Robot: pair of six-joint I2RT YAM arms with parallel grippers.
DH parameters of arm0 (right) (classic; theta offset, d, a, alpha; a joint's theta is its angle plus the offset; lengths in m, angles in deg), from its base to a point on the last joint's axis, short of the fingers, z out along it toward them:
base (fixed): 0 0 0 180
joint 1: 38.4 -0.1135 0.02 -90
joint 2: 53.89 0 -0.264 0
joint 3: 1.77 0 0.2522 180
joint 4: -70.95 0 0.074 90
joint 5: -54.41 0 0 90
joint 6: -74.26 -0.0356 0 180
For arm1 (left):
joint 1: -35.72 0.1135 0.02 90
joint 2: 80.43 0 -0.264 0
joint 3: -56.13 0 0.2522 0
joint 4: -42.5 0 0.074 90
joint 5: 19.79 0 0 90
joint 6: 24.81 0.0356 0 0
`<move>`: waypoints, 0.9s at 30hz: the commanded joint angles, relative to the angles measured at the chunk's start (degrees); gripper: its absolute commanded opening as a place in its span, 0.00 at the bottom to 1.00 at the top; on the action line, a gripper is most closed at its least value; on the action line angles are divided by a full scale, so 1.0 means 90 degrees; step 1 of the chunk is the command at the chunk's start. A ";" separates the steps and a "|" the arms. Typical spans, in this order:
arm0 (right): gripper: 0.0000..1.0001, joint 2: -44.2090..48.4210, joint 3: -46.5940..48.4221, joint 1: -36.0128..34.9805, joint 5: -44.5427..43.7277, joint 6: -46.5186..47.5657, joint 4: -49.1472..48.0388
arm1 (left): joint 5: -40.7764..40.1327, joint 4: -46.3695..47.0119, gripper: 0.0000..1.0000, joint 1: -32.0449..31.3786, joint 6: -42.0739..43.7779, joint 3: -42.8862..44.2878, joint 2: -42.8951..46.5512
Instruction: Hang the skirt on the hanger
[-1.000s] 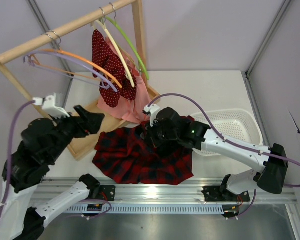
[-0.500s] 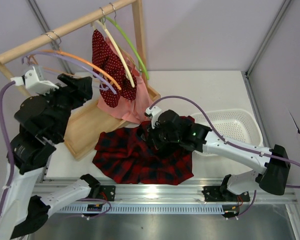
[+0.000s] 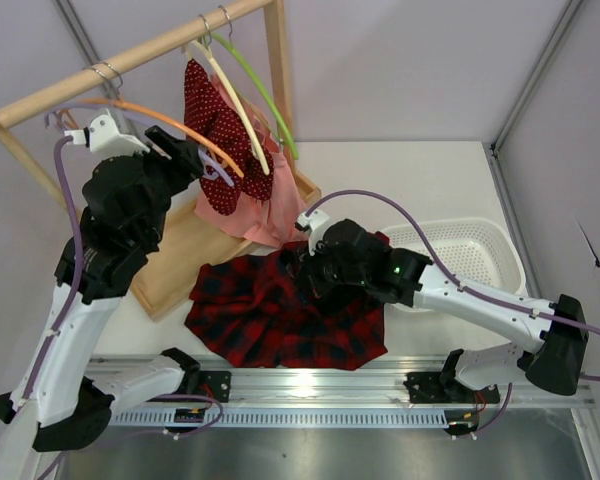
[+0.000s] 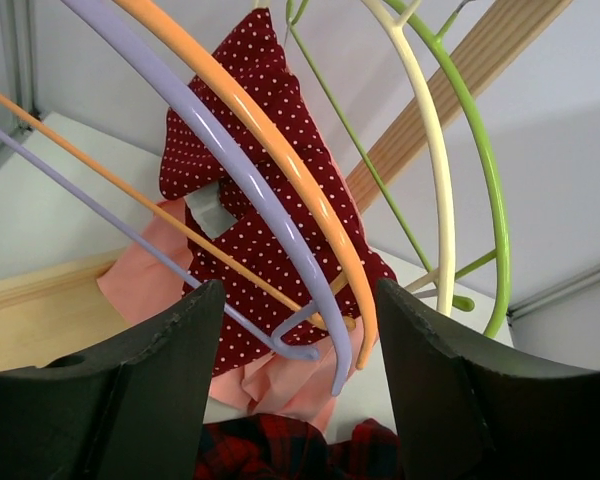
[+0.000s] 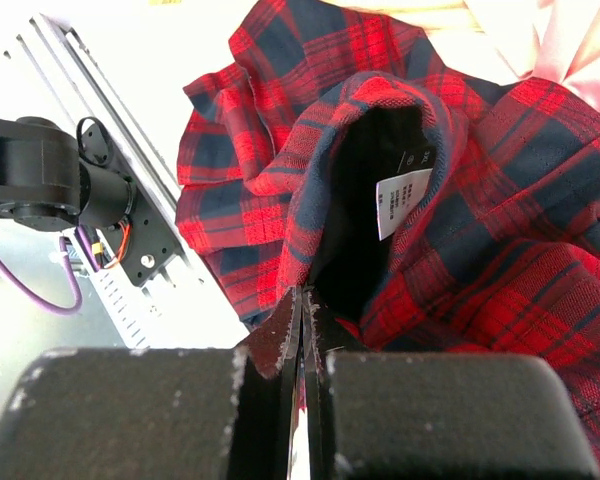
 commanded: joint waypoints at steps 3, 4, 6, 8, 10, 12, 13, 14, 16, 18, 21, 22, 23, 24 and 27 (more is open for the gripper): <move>0.00 0.0277 -0.0028 -0.0007 -0.0099 -0.0060 -0.0208 | 0.1169 0.0100 0.63 0.0742 -0.0540 0.0138 -0.0241; 0.00 0.0306 -0.0028 -0.0017 -0.0128 -0.0060 -0.0198 | 0.1316 0.0041 0.62 0.0822 -0.0580 0.0187 -0.0309; 0.00 0.0335 -0.0058 -0.0007 -0.0167 -0.0079 -0.0188 | 0.1581 0.0011 0.62 0.0958 -0.0619 0.0294 -0.0406; 0.00 0.0384 -0.0096 -0.0007 -0.0177 -0.0109 -0.0208 | 0.1640 0.0012 0.62 0.0998 -0.0619 0.0275 -0.0426; 0.00 0.0404 -0.0126 -0.0007 -0.0177 -0.0128 -0.0237 | 0.1679 -0.0027 0.61 0.1076 -0.0639 0.0285 -0.0485; 0.00 0.0414 -0.0145 -0.0007 -0.0187 -0.0128 -0.0247 | 0.1708 -0.0008 0.59 0.1144 -0.0678 0.0207 -0.0495; 0.00 0.0433 -0.0146 -0.0007 -0.0197 -0.0119 -0.0227 | 0.1708 0.0060 0.57 0.1154 -0.0678 0.0158 -0.0476; 0.00 0.0443 -0.0136 -0.0007 -0.0187 -0.0109 -0.0208 | 0.1699 0.0089 0.56 0.1183 -0.0688 0.0129 -0.0456; 0.00 0.0443 -0.0136 -0.0007 -0.0226 -0.0090 -0.0179 | 0.1689 0.0158 0.54 0.1193 -0.0668 0.0080 -0.0388; 0.00 0.0453 -0.0136 0.0002 -0.0226 -0.0089 -0.0169 | 0.1563 0.0158 0.48 0.1203 -0.0610 0.0070 -0.0339; 0.00 0.0424 -0.0146 0.0002 -0.0207 -0.0089 -0.0198 | 0.1455 0.0168 0.42 0.1223 -0.0522 0.0031 -0.0241; 0.00 0.0433 -0.0146 -0.0007 -0.0206 -0.0109 -0.0198 | 0.1445 0.0158 0.41 0.1232 -0.0522 0.0021 -0.0231; 0.00 0.0423 -0.0146 0.0002 -0.0197 -0.0109 -0.0208 | 0.1445 0.0139 0.38 0.1242 -0.0512 0.0011 -0.0212; 0.00 0.0414 -0.0136 -0.0007 -0.0187 -0.0099 -0.0208 | 0.1445 0.0129 0.33 0.1262 -0.0502 -0.0008 -0.0183; 0.00 0.0423 -0.0126 0.0002 -0.0187 -0.0090 -0.0208 | 0.1367 0.0090 0.27 0.1281 -0.0415 -0.0018 -0.0085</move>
